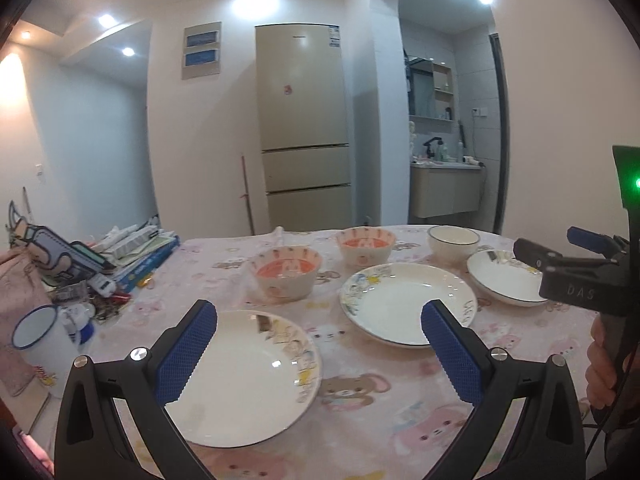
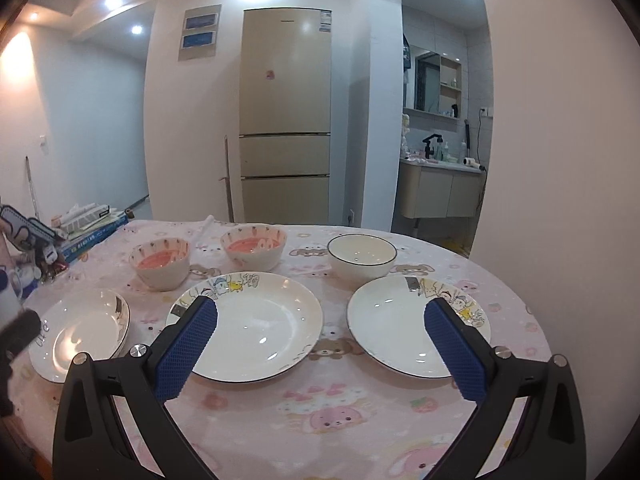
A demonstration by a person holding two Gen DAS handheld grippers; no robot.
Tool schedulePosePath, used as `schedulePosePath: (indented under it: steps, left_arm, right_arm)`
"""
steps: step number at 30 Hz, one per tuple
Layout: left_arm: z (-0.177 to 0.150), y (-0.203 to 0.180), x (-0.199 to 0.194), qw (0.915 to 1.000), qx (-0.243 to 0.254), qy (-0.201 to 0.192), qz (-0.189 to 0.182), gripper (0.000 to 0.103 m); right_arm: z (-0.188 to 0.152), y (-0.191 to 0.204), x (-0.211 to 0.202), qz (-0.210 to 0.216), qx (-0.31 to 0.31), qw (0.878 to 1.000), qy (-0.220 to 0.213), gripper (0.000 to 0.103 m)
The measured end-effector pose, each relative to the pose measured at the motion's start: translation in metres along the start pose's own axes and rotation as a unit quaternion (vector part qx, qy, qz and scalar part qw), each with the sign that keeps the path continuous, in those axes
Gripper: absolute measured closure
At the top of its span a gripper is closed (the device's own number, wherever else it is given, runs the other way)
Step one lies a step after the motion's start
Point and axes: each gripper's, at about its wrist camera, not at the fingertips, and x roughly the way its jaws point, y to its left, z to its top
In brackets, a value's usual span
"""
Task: Organize plates and bowls
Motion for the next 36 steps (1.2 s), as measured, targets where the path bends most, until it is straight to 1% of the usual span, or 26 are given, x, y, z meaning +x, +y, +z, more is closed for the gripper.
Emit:
schedulePosePath:
  steps: [3,4,5,6,8,10,12,13,14,15,16,17,18,20,21,22,23,24,25,26,27,30,32,33,34,36]
  left_arm:
    - [0.000,0.021,-0.002,0.9997,-0.007,0.001,0.024,0.000]
    - [-0.001,0.029,-0.003,0.9996,-0.015,-0.002,0.023,0.000]
    - [-0.002,0.038,-0.003,0.9996,-0.026,-0.003,0.011,0.000]
    - [-0.003,0.045,-0.003,0.9994,-0.033,0.000,0.005,0.000]
    - [-0.002,0.057,-0.004,0.9991,-0.036,0.004,0.021,0.000]
    - [-0.003,0.067,-0.003,0.9990,-0.029,0.011,0.034,0.000]
    - [-0.004,0.083,0.003,0.9980,-0.040,0.031,0.037,0.000]
    - [-0.005,0.096,0.010,0.9964,-0.059,0.056,0.025,0.000]
    - [-0.005,0.105,0.014,0.9946,-0.075,0.071,0.014,0.000]
    - [-0.007,0.115,0.018,0.9923,-0.094,0.080,0.008,0.000]
    - [-0.009,0.124,0.021,0.9901,-0.111,0.086,0.011,0.000]
    - [-0.012,0.132,0.025,0.9882,-0.121,0.092,0.019,0.000]
    - [-0.014,0.139,0.028,0.9874,-0.124,0.095,0.027,0.000]
    - [-0.019,0.148,0.034,0.9861,-0.127,0.099,0.043,0.000]
    - [-0.021,0.153,0.038,0.9850,-0.130,0.104,0.047,0.004]
    - [-0.024,0.159,0.043,0.9836,-0.134,0.110,0.048,0.011]
    - [-0.027,0.164,0.048,0.9818,-0.141,0.119,0.045,0.014]
    - [-0.030,0.168,0.054,0.9799,-0.147,0.128,0.042,0.017]
    - [-0.033,0.173,0.058,0.9780,-0.154,0.135,0.039,0.023]
    - [-0.037,0.178,0.063,0.9757,-0.161,0.144,0.035,0.027]
    - [-0.040,0.182,0.068,0.9741,-0.166,0.150,0.030,0.032]
    - [-0.046,0.191,0.075,0.9701,-0.184,0.154,0.035,0.033]
    - [-0.049,0.197,0.081,0.9685,-0.188,0.158,0.041,0.035]
    - [-0.051,0.200,0.082,0.9679,-0.189,0.159,0.045,0.038]
    - [-0.052,0.202,0.084,0.9675,-0.190,0.159,0.052,0.040]
    - [-0.056,0.205,0.088,0.9658,-0.192,0.163,0.060,0.043]
  right_arm:
    - [0.000,0.014,0.004,0.033,0.005,0.999,0.011,0.000]
    - [0.000,0.019,0.004,0.039,0.006,0.999,0.007,0.000]
    - [0.001,0.023,0.003,0.042,0.005,0.999,-0.003,0.000]
    - [0.001,0.028,0.003,0.044,0.000,0.999,-0.013,0.003]
    - [0.002,0.038,0.004,0.044,-0.015,0.999,-0.020,0.011]
    - [0.005,0.045,0.008,0.051,-0.018,0.998,-0.014,0.011]
    - [0.005,0.050,0.010,0.061,-0.009,0.998,-0.017,0.011]
    - [0.006,0.052,0.012,0.064,-0.004,0.998,-0.016,0.011]
    - [0.006,0.054,0.014,0.067,-0.001,0.998,-0.011,0.012]
    - [0.008,0.059,0.019,0.069,-0.003,0.998,0.004,0.029]
    - [0.009,0.063,0.025,0.077,-0.004,0.997,0.022,0.040]
    - [0.010,0.067,0.033,0.096,-0.001,0.994,0.046,0.054]
    - [0.010,0.070,0.042,0.126,0.010,0.989,0.072,0.056]
    - [0.006,0.075,0.056,0.166,0.035,0.979,0.112,0.058]
    - [0.004,0.079,0.062,0.172,0.038,0.977,0.123,0.058]
    - [0.002,0.085,0.065,0.171,0.031,0.976,0.128,0.058]
    - [-0.001,0.092,0.068,0.170,0.022,0.976,0.132,0.058]
    - [-0.002,0.098,0.071,0.178,0.017,0.974,0.138,0.058]
    - [-0.005,0.103,0.072,0.191,0.020,0.971,0.143,0.058]
    - [-0.007,0.108,0.075,0.204,0.022,0.967,0.152,0.056]
    - [-0.009,0.114,0.078,0.215,0.023,0.963,0.160,0.050]
    - [-0.015,0.127,0.083,0.233,0.028,0.957,0.172,0.048]
    - [-0.020,0.139,0.088,0.244,0.026,0.953,0.180,0.048]
    - [-0.022,0.145,0.090,0.251,0.027,0.950,0.185,0.048]
    - [-0.023,0.150,0.091,0.260,0.027,0.946,0.189,0.050]
    - [-0.027,0.161,0.093,0.272,0.025,0.942,0.197,0.062]
